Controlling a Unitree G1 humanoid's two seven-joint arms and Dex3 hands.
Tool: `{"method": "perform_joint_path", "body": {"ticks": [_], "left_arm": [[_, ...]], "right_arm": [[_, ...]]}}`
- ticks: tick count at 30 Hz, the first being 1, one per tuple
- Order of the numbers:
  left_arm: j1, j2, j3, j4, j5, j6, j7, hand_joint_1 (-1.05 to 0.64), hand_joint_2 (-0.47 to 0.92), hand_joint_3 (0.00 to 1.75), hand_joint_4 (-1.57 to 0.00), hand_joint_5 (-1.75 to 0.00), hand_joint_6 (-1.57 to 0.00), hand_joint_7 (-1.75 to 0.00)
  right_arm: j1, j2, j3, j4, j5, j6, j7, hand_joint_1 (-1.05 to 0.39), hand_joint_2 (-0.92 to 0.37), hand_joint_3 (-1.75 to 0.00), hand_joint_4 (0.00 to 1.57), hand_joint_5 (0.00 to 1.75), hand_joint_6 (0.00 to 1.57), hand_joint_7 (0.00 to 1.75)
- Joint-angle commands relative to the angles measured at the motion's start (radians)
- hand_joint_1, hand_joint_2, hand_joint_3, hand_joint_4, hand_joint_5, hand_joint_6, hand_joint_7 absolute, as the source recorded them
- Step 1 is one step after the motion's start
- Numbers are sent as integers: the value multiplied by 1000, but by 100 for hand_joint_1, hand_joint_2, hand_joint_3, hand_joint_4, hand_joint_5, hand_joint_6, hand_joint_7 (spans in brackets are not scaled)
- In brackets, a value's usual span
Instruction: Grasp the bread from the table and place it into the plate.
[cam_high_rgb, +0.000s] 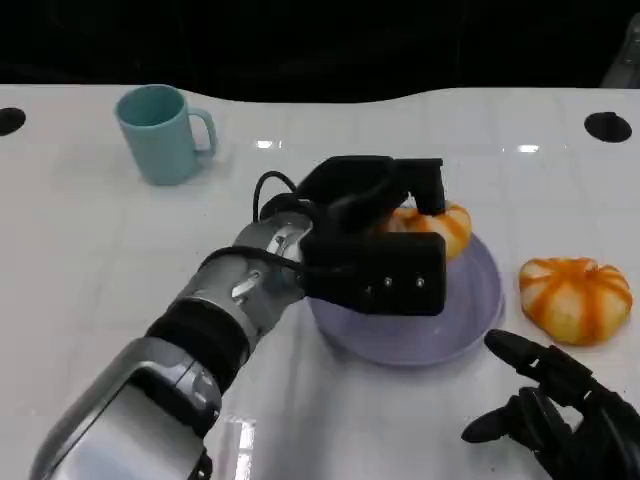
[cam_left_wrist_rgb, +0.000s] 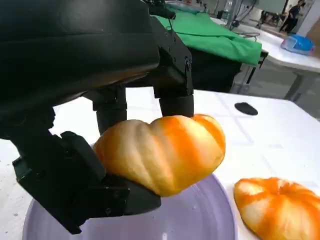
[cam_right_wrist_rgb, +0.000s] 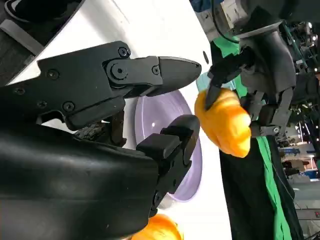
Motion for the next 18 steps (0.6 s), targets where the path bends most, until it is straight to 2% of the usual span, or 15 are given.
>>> {"method": "perform_joint_path", "body": {"ticks": [1,3,5,6,8,9,10,11,13,16,17,18], "left_arm": [[-30,2,-15,36,17,-7,8,-19,70,61,-83,-175,-65,-175],[-35,3,-10,45,8,-17,-8,-19,73,52,-84,-175,-65,-175],[-39,8,-3,49,-7,-31,-45,-24,79,34,-77,-175,-79,-105],[-41,10,0,50,-11,-35,-58,-26,86,20,-73,-153,-86,-64],[-42,11,2,51,-11,-38,-68,-27,91,11,-72,-139,-92,-36],[-45,11,4,56,-14,-37,-84,-29,91,10,-67,-130,-88,-29],[-47,11,6,60,-15,-37,-96,-33,92,9,-61,-107,-80,-18],[-48,11,8,63,-16,-36,-105,-36,92,9,-58,-92,-75,-11],[-49,10,10,64,-16,-36,-112,-38,92,9,-57,-84,-73,-7],[-49,10,12,65,-15,-37,-114,-38,92,9,-57,-81,-72,-5],[-61,24,-5,56,-3,-38,-166,-47,92,16,-46,-74,-63,-4],[-69,34,-17,49,5,-38,-206,-65,92,33,-24,-59,-44,-2]], "right_arm": [[7,-13,-1,-15,-1,5,-8,-75,-92,-34,74,114,95,37],[7,-13,-1,-17,5,9,-5,-75,-92,-34,74,114,95,37],[7,-13,-1,-17,2,6,-6,-75,-92,-34,74,114,95,37],[7,-13,0,-17,1,5,-7,-75,-92,-34,74,114,95,37],[7,-14,0,-17,-1,4,-8,-75,-92,-34,73,114,95,37],[7,-14,-1,-18,3,7,-5,-75,-92,-34,73,114,94,37],[7,-15,-1,-19,6,10,-3,-75,-92,-34,73,114,94,37],[7,-15,-1,-19,8,11,-2,-74,-92,-34,73,114,94,37],[7,-15,-1,-20,9,13,-1,-74,-92,-34,73,114,93,37],[7,-15,-2,-21,8,15,-1,-74,-92,-34,73,113,93,37],[7,-14,-2,-19,10,15,1,-74,-92,-34,73,114,93,37],[6,-13,-2,-18,12,15,3,-74,-92,-34,73,114,94,37]]}}
